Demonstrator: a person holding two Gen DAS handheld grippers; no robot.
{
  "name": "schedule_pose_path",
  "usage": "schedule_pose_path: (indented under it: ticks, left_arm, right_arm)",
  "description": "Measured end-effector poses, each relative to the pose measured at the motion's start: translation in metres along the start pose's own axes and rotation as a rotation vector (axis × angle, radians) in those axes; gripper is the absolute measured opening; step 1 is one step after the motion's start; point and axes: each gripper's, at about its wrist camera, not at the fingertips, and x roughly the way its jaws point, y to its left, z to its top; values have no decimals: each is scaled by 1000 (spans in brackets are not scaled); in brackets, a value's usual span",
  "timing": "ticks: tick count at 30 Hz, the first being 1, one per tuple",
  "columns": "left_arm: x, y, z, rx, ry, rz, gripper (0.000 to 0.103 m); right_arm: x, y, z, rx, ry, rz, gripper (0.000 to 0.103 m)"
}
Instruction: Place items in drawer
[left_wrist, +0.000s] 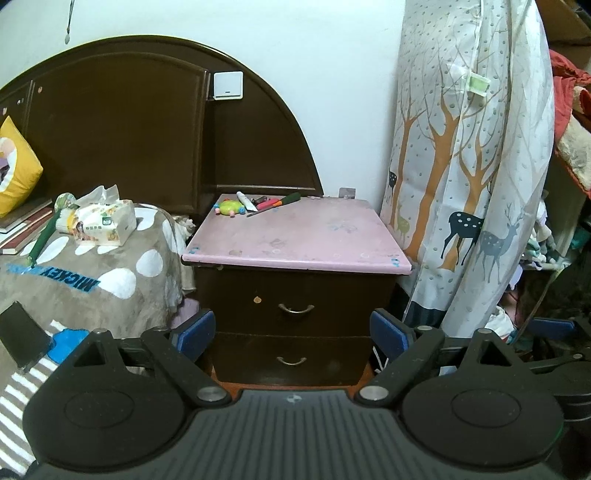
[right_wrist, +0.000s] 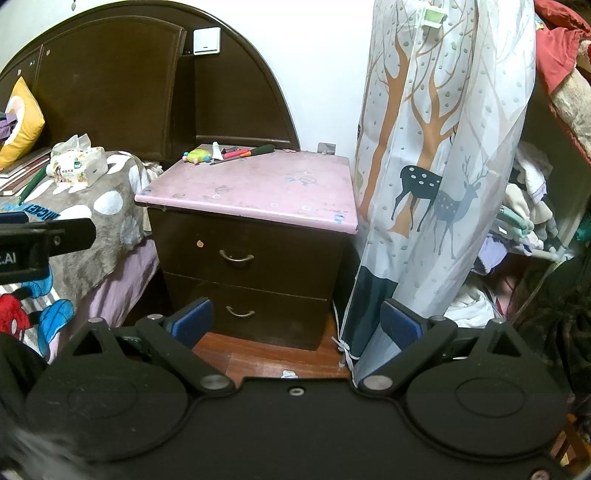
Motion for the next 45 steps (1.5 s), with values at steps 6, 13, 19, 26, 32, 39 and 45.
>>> schedule_pose_path:
  ticks: [6, 13, 19, 26, 32, 39, 45]
  left_arm:
    - [0, -2, 0, 7, 0, -5, 91]
    - [2, -1, 0, -14, 13, -1, 91]
    - [1, 0, 1, -14, 14, 2, 91]
    - [2, -1, 3, -11, 17, 1, 91]
    - [4, -1, 1, -8, 17, -2, 91]
    - [5, -2, 0, -8, 17, -2, 91]
    - [5, -4, -1, -6, 19, 0, 91]
  right_arm:
    - [-1, -1, -1, 3, -5, 0, 98]
    - [7, 2, 2, -6, 3, -2, 98]
    - [3, 3, -1, -10, 5, -2, 98]
    - [7, 3, 1, -9, 8, -2, 98]
    - [5, 3, -1, -12, 8, -3, 98]
    - [10, 2, 1, -14, 15, -1, 98]
    - [9, 1, 1, -13, 14, -1, 98]
